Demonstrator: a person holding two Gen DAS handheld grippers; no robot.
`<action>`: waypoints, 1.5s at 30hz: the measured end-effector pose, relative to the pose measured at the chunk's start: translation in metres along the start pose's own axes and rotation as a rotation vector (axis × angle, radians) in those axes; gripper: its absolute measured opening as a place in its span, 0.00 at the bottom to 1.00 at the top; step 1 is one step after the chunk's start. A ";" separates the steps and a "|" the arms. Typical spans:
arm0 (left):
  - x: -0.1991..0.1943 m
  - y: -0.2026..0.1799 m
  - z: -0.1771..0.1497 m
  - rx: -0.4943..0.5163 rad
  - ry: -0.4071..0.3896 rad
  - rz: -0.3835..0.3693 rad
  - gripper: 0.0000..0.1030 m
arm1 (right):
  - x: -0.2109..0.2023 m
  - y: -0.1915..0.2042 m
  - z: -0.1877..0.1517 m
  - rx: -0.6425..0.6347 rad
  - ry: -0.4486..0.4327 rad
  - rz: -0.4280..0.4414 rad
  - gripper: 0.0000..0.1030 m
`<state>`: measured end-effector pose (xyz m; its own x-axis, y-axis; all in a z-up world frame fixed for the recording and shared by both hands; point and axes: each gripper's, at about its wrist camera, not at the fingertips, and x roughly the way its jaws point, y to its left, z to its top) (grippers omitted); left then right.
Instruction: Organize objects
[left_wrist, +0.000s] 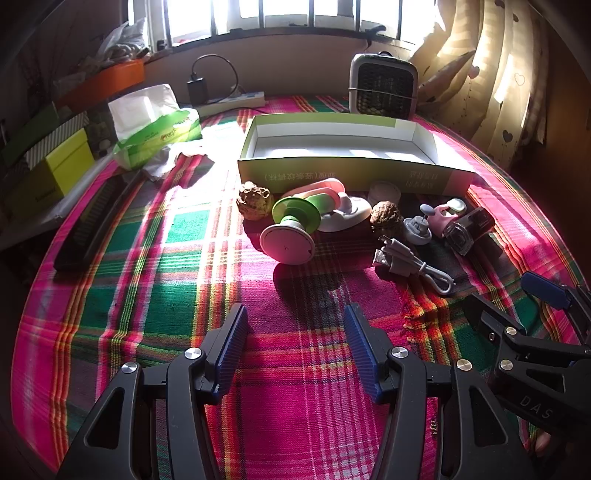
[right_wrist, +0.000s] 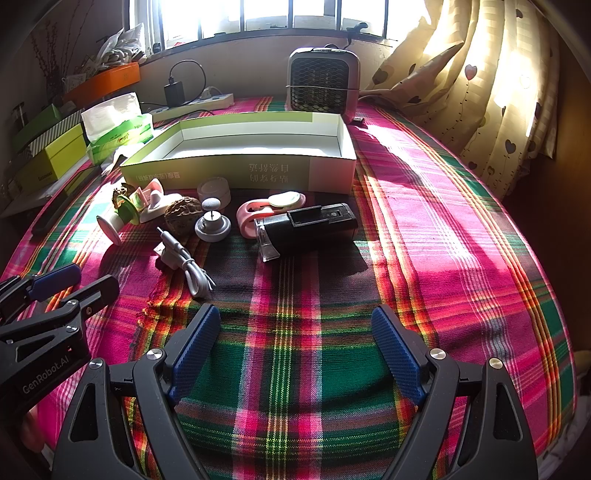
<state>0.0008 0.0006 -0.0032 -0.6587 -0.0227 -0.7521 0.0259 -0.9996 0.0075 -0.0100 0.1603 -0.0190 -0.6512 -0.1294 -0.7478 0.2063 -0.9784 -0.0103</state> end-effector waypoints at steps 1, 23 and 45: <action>0.000 0.000 -0.001 0.000 0.001 0.000 0.51 | 0.000 0.000 0.000 0.000 0.000 0.000 0.82; 0.000 0.000 0.001 0.003 0.004 0.002 0.52 | 0.000 0.001 0.001 -0.001 0.001 0.000 0.82; 0.000 0.006 0.002 0.046 0.024 -0.049 0.51 | 0.001 0.000 0.003 -0.029 0.016 0.035 0.82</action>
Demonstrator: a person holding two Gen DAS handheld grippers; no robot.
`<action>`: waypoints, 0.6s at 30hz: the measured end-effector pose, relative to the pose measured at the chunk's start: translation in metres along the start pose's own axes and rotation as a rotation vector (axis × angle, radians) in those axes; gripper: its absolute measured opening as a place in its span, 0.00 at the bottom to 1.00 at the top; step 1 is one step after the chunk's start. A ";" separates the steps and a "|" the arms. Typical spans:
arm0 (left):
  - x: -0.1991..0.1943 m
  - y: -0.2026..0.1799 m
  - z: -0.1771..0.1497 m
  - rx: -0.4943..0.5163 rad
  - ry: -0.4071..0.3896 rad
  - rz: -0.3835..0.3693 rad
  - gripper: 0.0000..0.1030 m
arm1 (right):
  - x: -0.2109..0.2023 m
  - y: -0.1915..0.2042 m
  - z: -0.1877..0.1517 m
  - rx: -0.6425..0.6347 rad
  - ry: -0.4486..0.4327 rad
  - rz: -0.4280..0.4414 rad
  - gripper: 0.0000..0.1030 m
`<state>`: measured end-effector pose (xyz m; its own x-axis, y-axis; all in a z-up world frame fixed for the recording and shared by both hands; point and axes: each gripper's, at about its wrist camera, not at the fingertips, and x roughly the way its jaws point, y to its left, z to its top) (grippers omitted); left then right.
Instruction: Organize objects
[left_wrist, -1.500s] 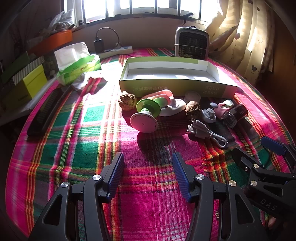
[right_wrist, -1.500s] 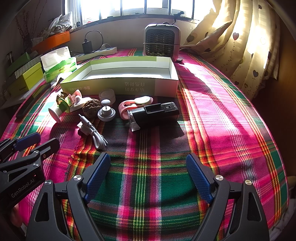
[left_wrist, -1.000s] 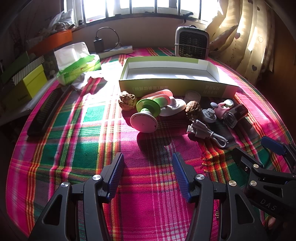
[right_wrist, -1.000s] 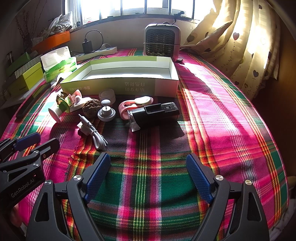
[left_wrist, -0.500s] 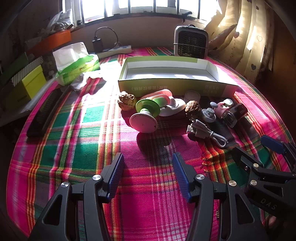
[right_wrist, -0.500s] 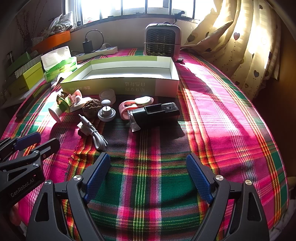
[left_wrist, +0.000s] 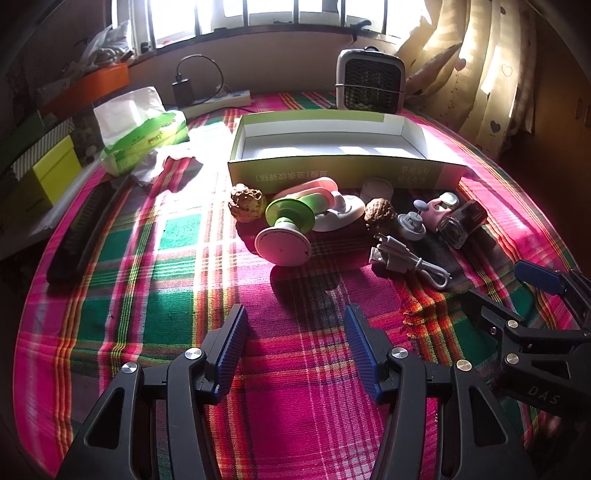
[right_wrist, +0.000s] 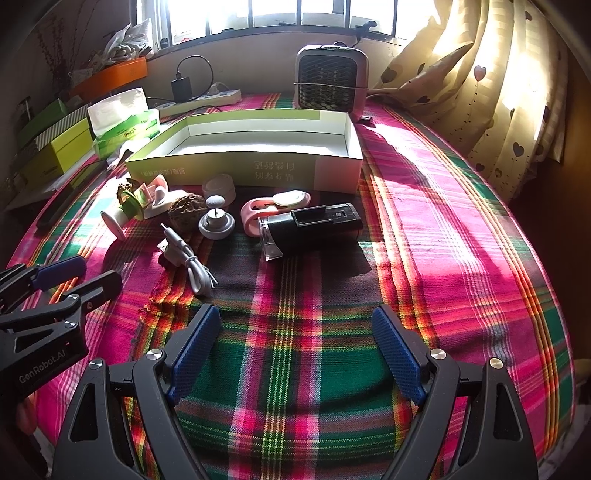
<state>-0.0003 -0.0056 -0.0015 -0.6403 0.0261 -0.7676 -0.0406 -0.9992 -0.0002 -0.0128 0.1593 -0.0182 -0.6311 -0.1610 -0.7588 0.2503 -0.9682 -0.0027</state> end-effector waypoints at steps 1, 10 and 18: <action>0.000 0.001 0.001 0.004 0.002 -0.007 0.51 | 0.000 -0.001 0.000 -0.002 0.002 0.006 0.82; 0.001 0.022 0.007 -0.035 -0.012 -0.041 0.51 | 0.003 -0.028 0.018 0.095 0.003 -0.024 0.82; 0.006 0.028 0.013 -0.054 -0.005 -0.081 0.51 | 0.014 -0.015 0.036 0.063 0.000 0.003 0.82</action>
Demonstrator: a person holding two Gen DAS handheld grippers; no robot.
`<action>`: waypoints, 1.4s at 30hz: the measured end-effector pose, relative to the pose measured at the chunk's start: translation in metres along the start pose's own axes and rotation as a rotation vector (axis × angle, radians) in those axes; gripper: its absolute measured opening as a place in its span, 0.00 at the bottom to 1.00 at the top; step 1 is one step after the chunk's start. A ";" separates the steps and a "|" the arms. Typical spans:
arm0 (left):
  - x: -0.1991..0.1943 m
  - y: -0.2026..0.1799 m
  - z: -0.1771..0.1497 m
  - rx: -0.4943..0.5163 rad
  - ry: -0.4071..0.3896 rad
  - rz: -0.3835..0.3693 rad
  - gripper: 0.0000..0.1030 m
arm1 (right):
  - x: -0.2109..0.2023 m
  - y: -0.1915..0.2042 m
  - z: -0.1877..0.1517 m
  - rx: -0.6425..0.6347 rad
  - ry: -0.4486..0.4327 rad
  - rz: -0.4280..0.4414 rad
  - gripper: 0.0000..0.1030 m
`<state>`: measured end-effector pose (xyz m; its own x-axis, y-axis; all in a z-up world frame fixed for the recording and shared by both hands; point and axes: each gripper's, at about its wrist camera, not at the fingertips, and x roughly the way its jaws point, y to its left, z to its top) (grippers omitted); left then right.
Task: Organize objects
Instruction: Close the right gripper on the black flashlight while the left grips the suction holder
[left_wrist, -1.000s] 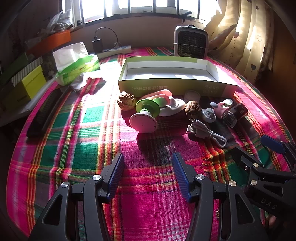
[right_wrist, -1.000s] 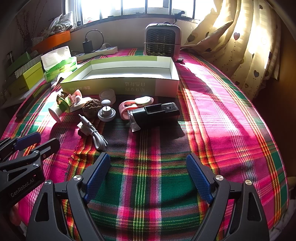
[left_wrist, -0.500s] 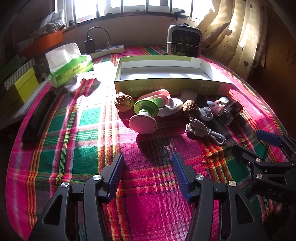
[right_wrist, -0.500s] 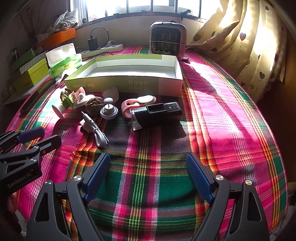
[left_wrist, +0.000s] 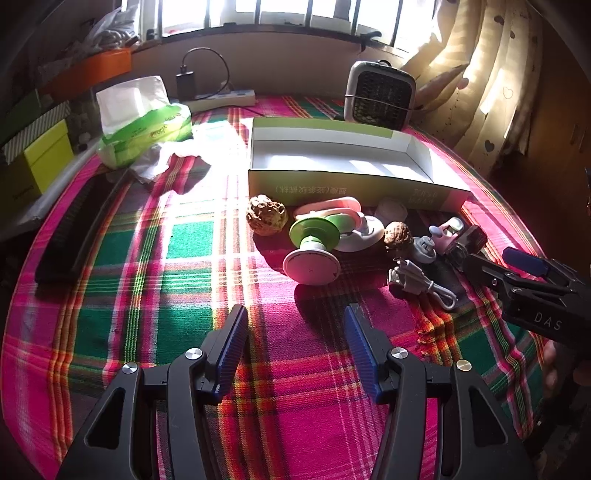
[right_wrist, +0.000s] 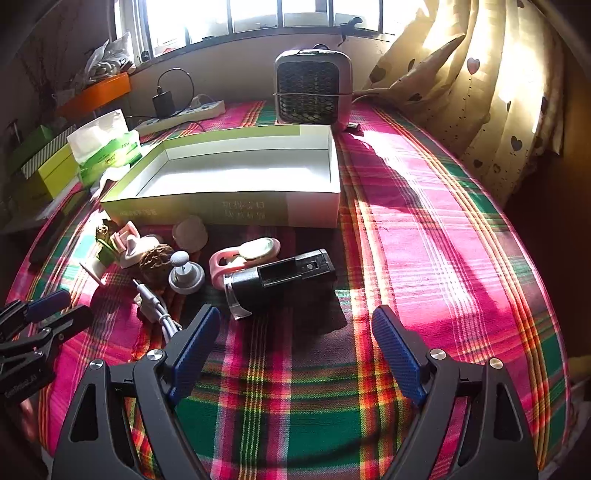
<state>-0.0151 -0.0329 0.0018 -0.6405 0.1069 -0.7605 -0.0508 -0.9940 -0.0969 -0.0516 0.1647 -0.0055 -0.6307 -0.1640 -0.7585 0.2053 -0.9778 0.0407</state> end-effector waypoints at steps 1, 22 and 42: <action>0.001 0.001 0.001 -0.006 0.006 -0.008 0.51 | 0.003 0.003 0.002 -0.005 0.008 -0.003 0.82; 0.009 0.000 0.013 0.008 0.008 -0.036 0.51 | 0.004 -0.013 -0.001 0.050 0.055 -0.153 0.82; 0.011 0.001 0.017 0.007 0.015 -0.042 0.51 | 0.024 -0.011 0.016 0.097 0.050 -0.139 0.82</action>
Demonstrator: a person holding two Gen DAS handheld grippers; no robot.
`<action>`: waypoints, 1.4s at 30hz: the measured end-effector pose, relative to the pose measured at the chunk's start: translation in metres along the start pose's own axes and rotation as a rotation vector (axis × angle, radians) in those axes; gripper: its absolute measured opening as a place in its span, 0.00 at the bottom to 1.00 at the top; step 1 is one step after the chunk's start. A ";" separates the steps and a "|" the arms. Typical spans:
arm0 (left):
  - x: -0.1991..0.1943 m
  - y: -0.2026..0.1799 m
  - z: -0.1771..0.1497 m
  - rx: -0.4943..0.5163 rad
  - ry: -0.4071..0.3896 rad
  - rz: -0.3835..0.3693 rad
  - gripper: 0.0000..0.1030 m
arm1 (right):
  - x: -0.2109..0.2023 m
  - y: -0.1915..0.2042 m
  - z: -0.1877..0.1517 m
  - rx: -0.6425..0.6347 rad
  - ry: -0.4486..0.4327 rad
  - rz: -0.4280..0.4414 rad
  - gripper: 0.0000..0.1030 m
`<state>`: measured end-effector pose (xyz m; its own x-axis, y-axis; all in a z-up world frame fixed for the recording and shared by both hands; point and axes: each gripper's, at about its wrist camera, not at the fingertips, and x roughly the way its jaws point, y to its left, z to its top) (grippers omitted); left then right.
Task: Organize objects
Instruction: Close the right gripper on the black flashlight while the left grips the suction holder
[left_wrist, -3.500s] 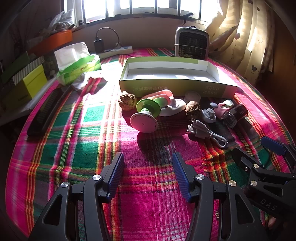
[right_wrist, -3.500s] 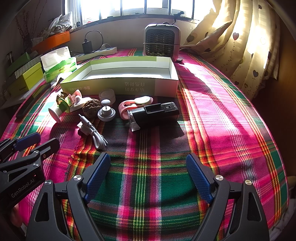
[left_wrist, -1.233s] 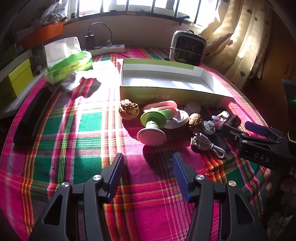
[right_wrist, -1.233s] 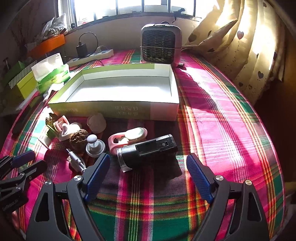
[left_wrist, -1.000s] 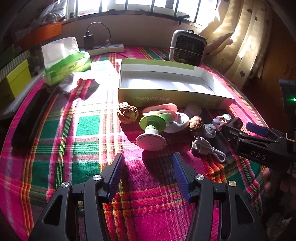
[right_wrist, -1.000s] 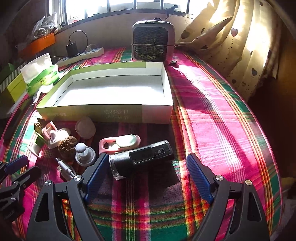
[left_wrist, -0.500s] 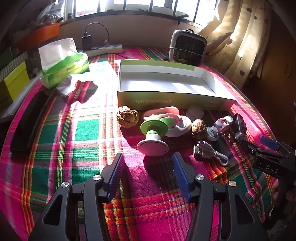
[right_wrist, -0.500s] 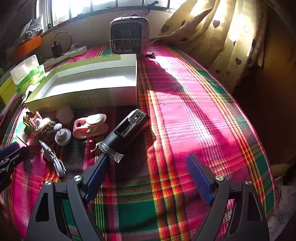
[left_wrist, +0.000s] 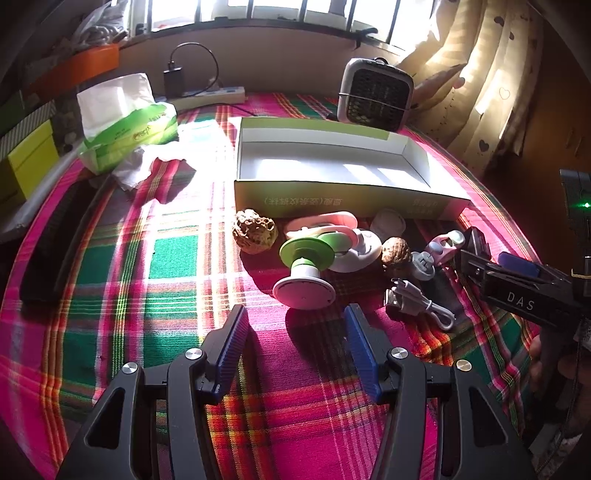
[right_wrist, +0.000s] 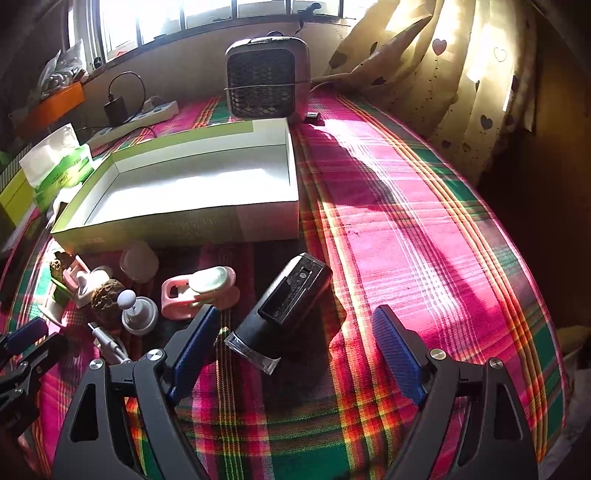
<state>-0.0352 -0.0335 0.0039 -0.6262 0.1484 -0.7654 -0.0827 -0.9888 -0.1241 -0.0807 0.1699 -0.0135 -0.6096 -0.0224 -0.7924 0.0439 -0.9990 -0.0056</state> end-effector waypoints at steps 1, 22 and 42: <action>0.000 0.000 0.000 -0.001 0.001 0.001 0.51 | 0.001 -0.001 0.000 -0.003 0.004 -0.002 0.82; 0.016 -0.001 0.016 0.022 -0.004 0.034 0.51 | 0.004 -0.034 0.004 0.040 0.004 -0.023 0.78; 0.019 0.006 0.024 0.013 -0.005 0.056 0.34 | 0.001 -0.025 0.005 -0.018 -0.016 0.017 0.44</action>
<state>-0.0669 -0.0370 0.0038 -0.6342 0.0927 -0.7676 -0.0574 -0.9957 -0.0729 -0.0866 0.1946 -0.0111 -0.6212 -0.0397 -0.7827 0.0683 -0.9977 -0.0036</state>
